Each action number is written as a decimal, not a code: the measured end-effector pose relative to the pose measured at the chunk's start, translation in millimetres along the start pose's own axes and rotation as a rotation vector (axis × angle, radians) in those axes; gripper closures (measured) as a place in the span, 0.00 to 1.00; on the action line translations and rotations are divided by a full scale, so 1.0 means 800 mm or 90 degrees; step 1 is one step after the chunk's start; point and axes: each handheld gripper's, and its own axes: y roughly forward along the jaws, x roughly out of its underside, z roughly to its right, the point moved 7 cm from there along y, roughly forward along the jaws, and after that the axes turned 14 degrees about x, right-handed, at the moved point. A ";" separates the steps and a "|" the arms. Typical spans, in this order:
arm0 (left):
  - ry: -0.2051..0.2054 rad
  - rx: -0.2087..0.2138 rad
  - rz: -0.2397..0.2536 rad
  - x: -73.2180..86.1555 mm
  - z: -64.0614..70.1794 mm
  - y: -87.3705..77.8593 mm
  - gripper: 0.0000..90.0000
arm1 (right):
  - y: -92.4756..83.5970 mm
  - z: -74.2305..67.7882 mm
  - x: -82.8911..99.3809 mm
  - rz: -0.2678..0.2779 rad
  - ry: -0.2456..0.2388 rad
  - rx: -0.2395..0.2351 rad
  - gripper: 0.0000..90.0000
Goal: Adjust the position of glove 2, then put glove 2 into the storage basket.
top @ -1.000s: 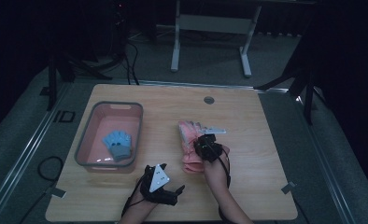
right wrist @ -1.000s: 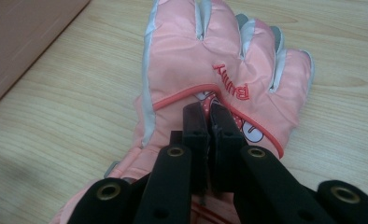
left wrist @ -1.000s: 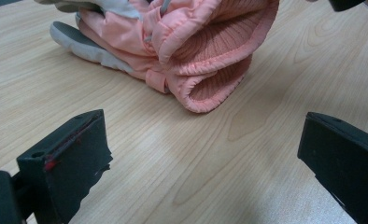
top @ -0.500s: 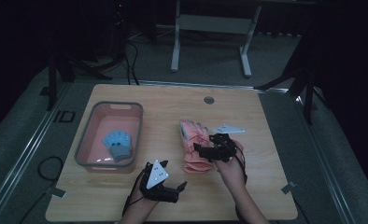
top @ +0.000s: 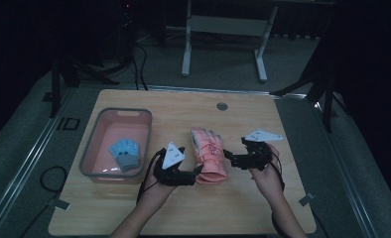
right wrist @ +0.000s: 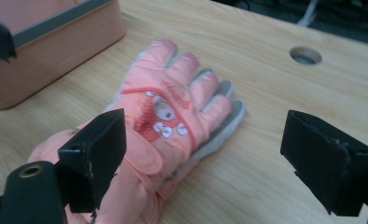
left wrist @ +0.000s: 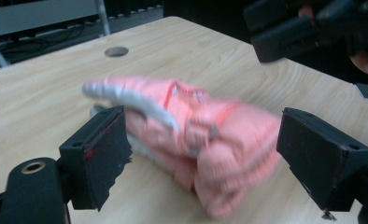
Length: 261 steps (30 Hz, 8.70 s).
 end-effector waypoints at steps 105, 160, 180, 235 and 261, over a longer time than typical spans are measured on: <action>-0.260 -0.032 -0.084 -0.027 -0.150 -0.150 0.77 | 0.094 -0.214 -0.153 -0.082 -0.030 -0.155 0.86; -0.350 -0.093 -0.129 0.094 -0.231 -0.197 0.76 | 0.209 -0.335 -0.123 -0.147 -0.092 -0.167 0.86; -0.368 -0.120 -0.159 0.108 -0.238 -0.185 0.62 | 0.227 -0.328 -0.109 -0.177 -0.082 -0.152 0.74; -0.098 0.008 -0.007 -0.002 -0.044 -0.125 0.16 | 0.105 -0.201 -0.091 -0.079 -0.078 -0.280 0.20; -0.067 0.130 -0.068 0.074 0.031 -0.016 0.16 | 0.094 -0.133 0.033 -0.056 -0.089 -0.295 0.16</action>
